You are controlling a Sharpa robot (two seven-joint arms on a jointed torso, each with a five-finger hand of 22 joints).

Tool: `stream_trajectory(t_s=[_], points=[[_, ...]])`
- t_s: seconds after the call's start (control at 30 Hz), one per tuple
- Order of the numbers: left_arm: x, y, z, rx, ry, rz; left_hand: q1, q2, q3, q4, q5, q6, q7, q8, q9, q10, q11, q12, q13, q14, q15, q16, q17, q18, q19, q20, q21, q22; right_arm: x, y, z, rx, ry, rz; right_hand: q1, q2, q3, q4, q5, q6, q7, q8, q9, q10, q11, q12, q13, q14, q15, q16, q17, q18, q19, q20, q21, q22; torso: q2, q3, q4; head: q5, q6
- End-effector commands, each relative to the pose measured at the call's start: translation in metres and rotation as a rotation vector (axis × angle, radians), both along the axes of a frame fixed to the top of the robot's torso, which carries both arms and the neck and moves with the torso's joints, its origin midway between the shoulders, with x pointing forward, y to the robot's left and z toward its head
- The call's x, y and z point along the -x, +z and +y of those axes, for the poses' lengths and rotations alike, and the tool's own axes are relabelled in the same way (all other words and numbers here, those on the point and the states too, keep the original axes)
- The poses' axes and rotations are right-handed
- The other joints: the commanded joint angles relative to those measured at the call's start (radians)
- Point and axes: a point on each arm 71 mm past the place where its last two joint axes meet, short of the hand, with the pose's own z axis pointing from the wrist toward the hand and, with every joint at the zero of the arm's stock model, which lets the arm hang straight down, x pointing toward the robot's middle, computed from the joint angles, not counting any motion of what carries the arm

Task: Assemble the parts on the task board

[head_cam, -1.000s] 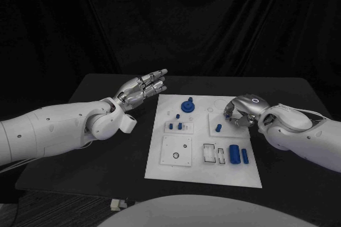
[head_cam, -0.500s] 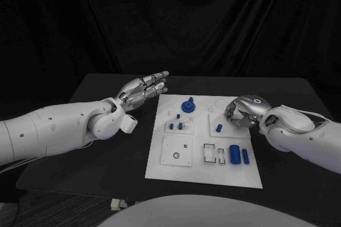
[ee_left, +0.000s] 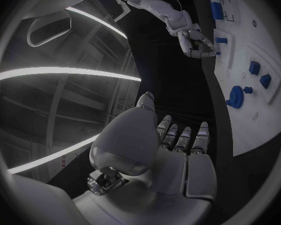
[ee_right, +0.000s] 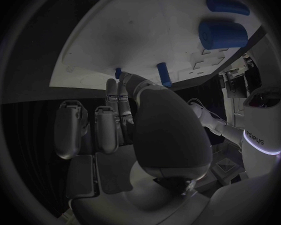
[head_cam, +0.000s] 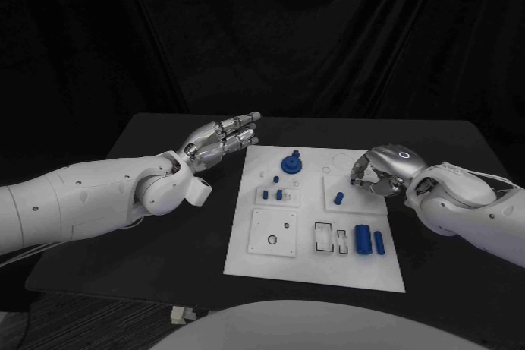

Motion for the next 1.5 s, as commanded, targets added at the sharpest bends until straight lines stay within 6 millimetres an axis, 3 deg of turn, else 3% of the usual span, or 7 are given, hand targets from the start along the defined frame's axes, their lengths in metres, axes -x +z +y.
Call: stream_trajectory(t_s=[0.03,0.47,0.6,0.73,0.83,1.3,1.5], points=[[0.001,0.000,-0.002,0.015,-0.014,0.012,0.011,0.003,0.002,-0.007,0.006,0.009,0.002,0.006,0.001,-0.001,-0.003,0.005,0.001,0.001,0.006,0.004,0.002,0.019,0.004,0.003,0.004,0.001,-0.002,0.009,-0.001,-0.020,-0.016,-0.036,0.004,0.005,0.000,-0.008,0.004,-0.006,-0.001,0.001,0.000,-0.002,-0.005,0.005,0.001,0.043,-0.006,-0.004,-0.001,-0.002,0.012,-0.006,-0.003,0.193,0.000,-0.0002,-0.0002,-0.002,0.000],[0.001,-0.002,-0.003,0.014,-0.022,0.021,0.012,0.004,0.001,-0.008,0.007,0.012,0.006,0.008,0.001,0.001,0.001,0.008,0.002,0.005,0.010,0.007,0.003,0.019,0.010,0.005,0.007,0.008,-0.006,0.030,0.000,-0.030,-0.021,-0.066,0.004,0.004,0.003,-0.009,0.006,-0.010,0.000,0.006,0.006,-0.003,-0.005,0.008,0.001,0.042,-0.006,-0.006,-0.004,-0.002,0.012,-0.006,-0.005,0.192,0.000,-0.0007,0.0004,0.001,0.000],[0.001,-0.003,-0.003,0.015,-0.023,0.022,0.012,0.004,0.001,-0.008,0.006,0.010,0.005,0.008,0.001,0.001,0.003,0.008,0.002,0.006,0.012,0.008,0.003,0.018,0.012,0.005,0.008,0.009,-0.009,0.028,0.000,-0.012,-0.035,-0.028,-0.049,-0.016,0.005,0.035,-0.075,-0.108,0.024,-0.047,-0.017,-0.054,0.020,-0.031,-0.026,0.042,0.016,-0.010,-0.012,-0.002,0.010,0.009,-0.012,0.190,0.000,-0.0010,0.0003,0.003,0.000],[0.001,-0.003,-0.003,0.015,-0.023,0.024,0.012,0.004,0.000,-0.007,0.006,0.011,0.005,0.008,0.001,0.001,0.004,0.008,0.002,0.007,0.012,0.009,0.004,0.018,0.013,0.006,0.009,0.009,-0.011,0.024,0.000,0.014,-0.048,0.013,-0.103,-0.037,-0.030,0.079,-0.159,-0.137,0.034,-0.073,-0.034,-0.068,0.029,-0.044,-0.040,0.042,0.023,-0.009,-0.013,-0.001,0.009,0.019,-0.016,0.189,0.000,-0.0006,0.0001,0.002,0.000],[0.001,-0.004,-0.003,0.015,-0.023,0.025,0.012,0.004,0.000,-0.007,0.006,0.011,0.005,0.009,0.001,0.001,0.004,0.008,0.002,0.009,0.013,0.009,0.004,0.018,0.014,0.006,0.009,0.011,-0.011,0.020,0.001,0.029,-0.053,0.037,-0.109,-0.037,-0.048,0.086,-0.161,-0.145,0.038,-0.081,-0.042,-0.083,0.033,-0.051,-0.044,0.042,0.026,-0.009,-0.015,0.000,0.009,0.022,-0.018,0.189,0.000,-0.0006,0.0005,0.003,0.000],[0.002,-0.006,-0.003,0.016,-0.025,0.029,0.012,0.005,-0.001,-0.007,0.005,0.011,0.005,0.009,0.001,0.002,0.007,0.010,0.002,0.014,0.017,0.013,0.006,0.017,0.020,0.007,0.013,0.016,-0.010,0.005,0.003,0.059,-0.052,0.092,-0.050,-0.024,-0.040,0.076,0.063,-0.123,0.037,-0.092,-0.074,-0.091,0.037,-0.056,-0.065,0.043,0.029,0.001,-0.006,-0.001,0.012,0.027,-0.015,0.191,0.000,0.0000,0.0003,0.001,0.000],[0.002,-0.007,-0.003,0.016,-0.025,0.030,0.012,0.004,-0.001,-0.007,0.005,0.011,0.005,0.010,0.001,0.002,0.008,0.011,0.002,0.015,0.018,0.014,0.006,0.017,0.022,0.008,0.013,0.017,-0.010,-0.003,0.004,0.066,-0.052,0.109,-0.047,-0.023,-0.031,0.075,0.079,-0.114,0.036,-0.089,-0.075,-0.080,0.035,-0.050,-0.065,0.043,0.028,0.001,-0.007,-0.001,0.012,0.026,-0.015,0.191,0.001,-0.0001,0.0003,0.002,0.000]])
